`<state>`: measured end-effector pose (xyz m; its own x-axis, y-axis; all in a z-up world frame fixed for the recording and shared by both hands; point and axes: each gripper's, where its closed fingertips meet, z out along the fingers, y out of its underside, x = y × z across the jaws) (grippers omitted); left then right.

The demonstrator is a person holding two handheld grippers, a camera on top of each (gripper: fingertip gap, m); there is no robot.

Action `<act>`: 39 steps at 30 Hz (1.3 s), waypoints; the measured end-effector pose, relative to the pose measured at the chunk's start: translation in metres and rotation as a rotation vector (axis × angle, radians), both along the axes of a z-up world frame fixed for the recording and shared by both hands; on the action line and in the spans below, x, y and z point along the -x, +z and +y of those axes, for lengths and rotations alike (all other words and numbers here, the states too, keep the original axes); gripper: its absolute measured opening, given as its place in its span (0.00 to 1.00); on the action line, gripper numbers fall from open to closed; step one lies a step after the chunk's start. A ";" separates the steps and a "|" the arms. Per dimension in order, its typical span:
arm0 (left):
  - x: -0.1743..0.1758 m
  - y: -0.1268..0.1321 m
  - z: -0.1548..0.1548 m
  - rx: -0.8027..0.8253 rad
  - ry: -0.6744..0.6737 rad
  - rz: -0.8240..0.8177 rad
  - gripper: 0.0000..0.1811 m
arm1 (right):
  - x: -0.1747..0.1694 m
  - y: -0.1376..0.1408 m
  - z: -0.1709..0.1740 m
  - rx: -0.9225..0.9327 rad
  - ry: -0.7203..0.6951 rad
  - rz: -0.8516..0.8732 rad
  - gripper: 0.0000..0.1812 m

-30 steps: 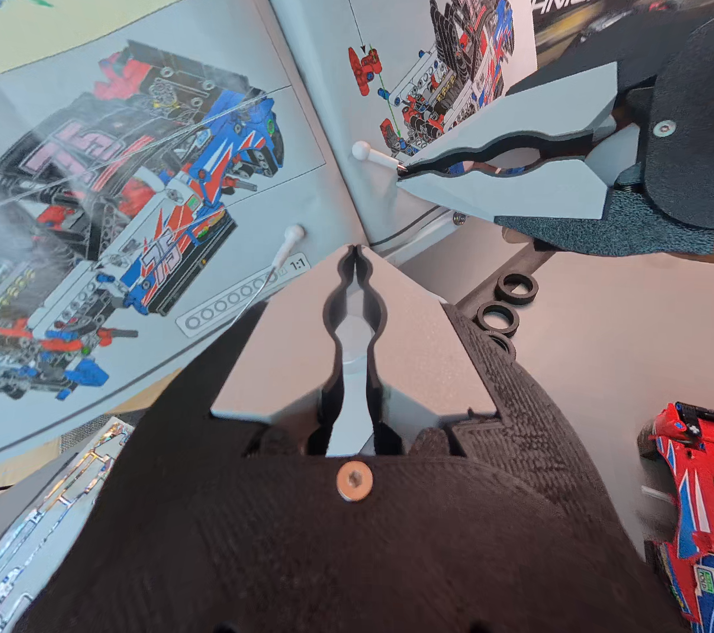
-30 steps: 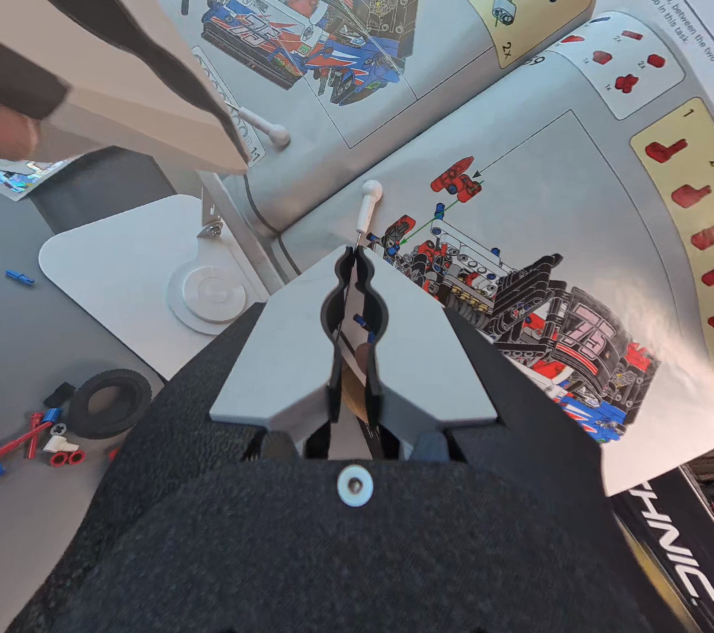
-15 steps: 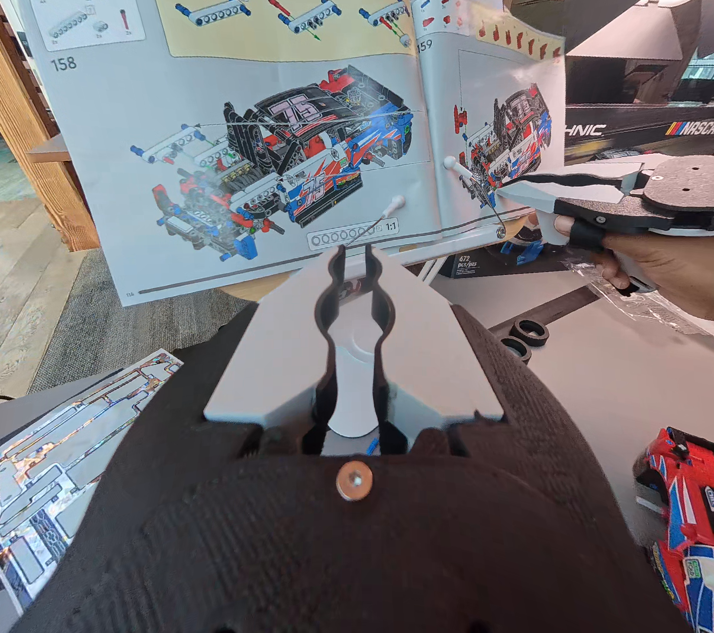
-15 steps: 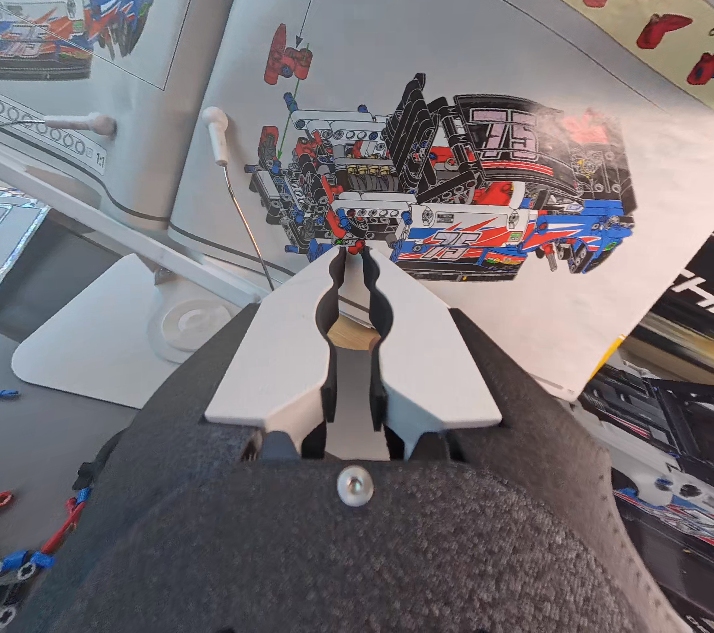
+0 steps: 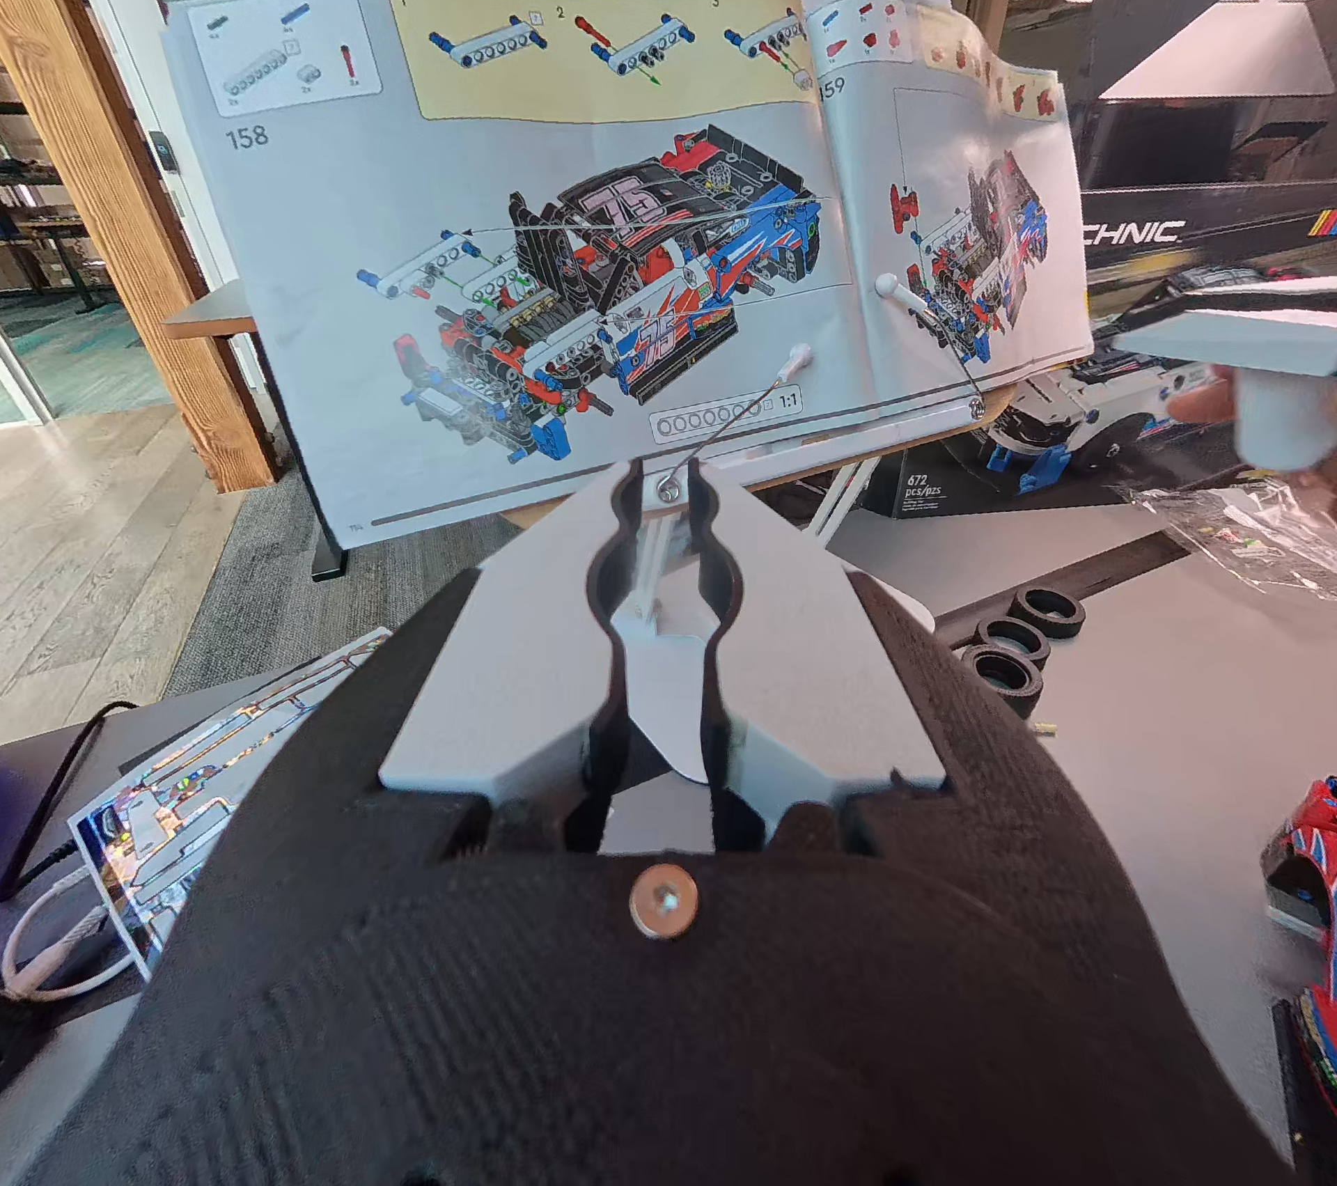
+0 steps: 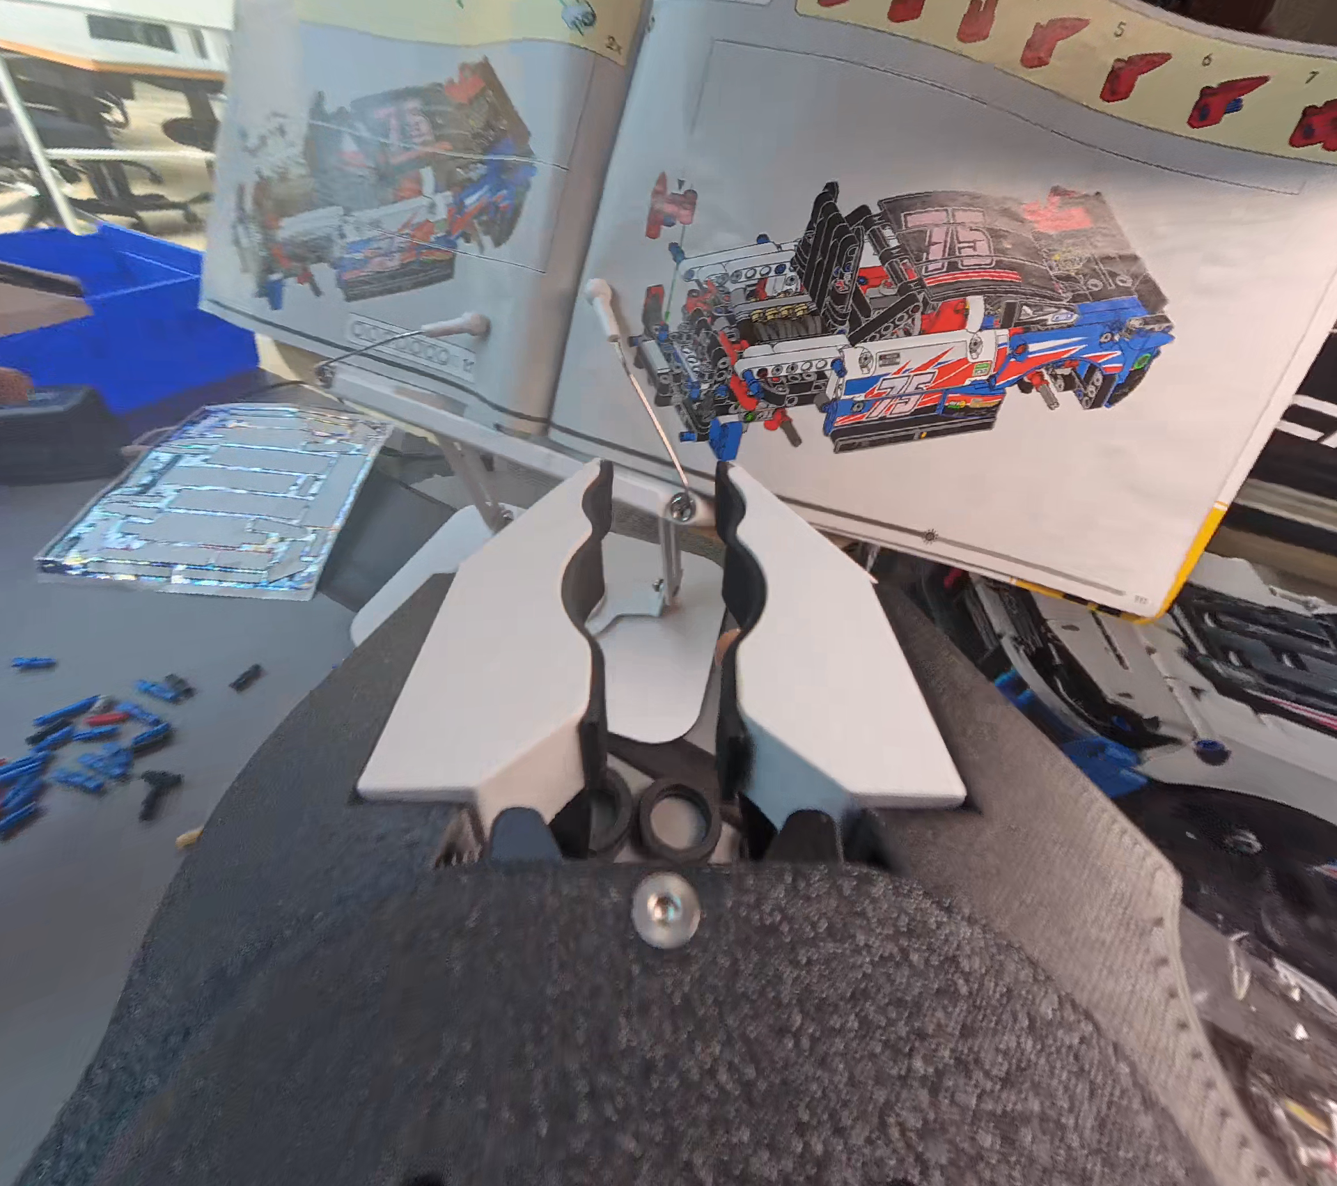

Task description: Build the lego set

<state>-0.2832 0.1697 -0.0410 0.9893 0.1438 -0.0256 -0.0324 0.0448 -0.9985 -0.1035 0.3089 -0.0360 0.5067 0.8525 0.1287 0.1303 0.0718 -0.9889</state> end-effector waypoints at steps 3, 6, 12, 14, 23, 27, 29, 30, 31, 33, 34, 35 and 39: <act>0.009 0.014 -0.003 -0.018 0.027 0.002 0.06 | -0.039 -0.005 -0.045 0.030 0.071 0.045 0.14; 0.028 0.047 -0.004 -0.048 0.077 0.001 0.05 | -0.084 -0.025 -0.082 0.060 0.097 0.042 0.13; 0.105 0.107 0.016 -0.120 0.084 -0.231 0.02 | -0.160 -0.083 -0.129 0.064 0.072 -0.009 0.09; 0.129 0.115 0.024 -0.122 0.101 -0.218 0.01 | -0.175 -0.098 -0.132 0.043 0.051 0.014 0.08; 0.154 0.115 0.063 -0.062 0.159 -0.092 0.00 | -0.173 -0.112 -0.123 0.018 0.052 0.024 0.07; 0.156 0.113 0.073 -0.045 0.167 -0.070 0.00 | -0.175 -0.119 -0.123 0.021 0.052 0.006 0.06; 0.152 0.115 0.076 -0.048 0.158 -0.056 0.00 | -0.176 -0.119 -0.122 0.042 0.053 0.024 0.06; 0.149 0.116 0.078 -0.049 0.151 -0.048 0.00 | -0.176 -0.118 -0.120 0.050 0.052 0.031 0.05; 0.145 0.117 0.079 -0.047 0.141 -0.041 0.00 | -0.177 -0.119 -0.119 0.058 0.049 0.034 0.05; 0.136 0.119 0.082 -0.045 0.123 -0.025 0.00 | -0.177 -0.120 -0.118 0.071 0.050 0.038 0.05; 0.133 0.120 0.082 -0.042 0.119 -0.014 0.00 | -0.177 -0.120 -0.118 0.076 0.052 0.039 0.05; 0.130 0.120 0.082 -0.039 0.117 -0.003 0.00 | -0.177 -0.121 -0.119 0.079 0.054 0.041 0.05; 0.112 0.117 0.076 -0.005 0.057 0.024 0.00 | -0.177 -0.118 -0.121 0.073 0.061 0.044 0.05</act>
<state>-0.3948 0.2457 0.0764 0.9787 0.1998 -0.0481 -0.0585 0.0469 -0.9972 0.0734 0.1874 -0.1543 0.4570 0.8884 0.0434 0.0839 0.0055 -0.9965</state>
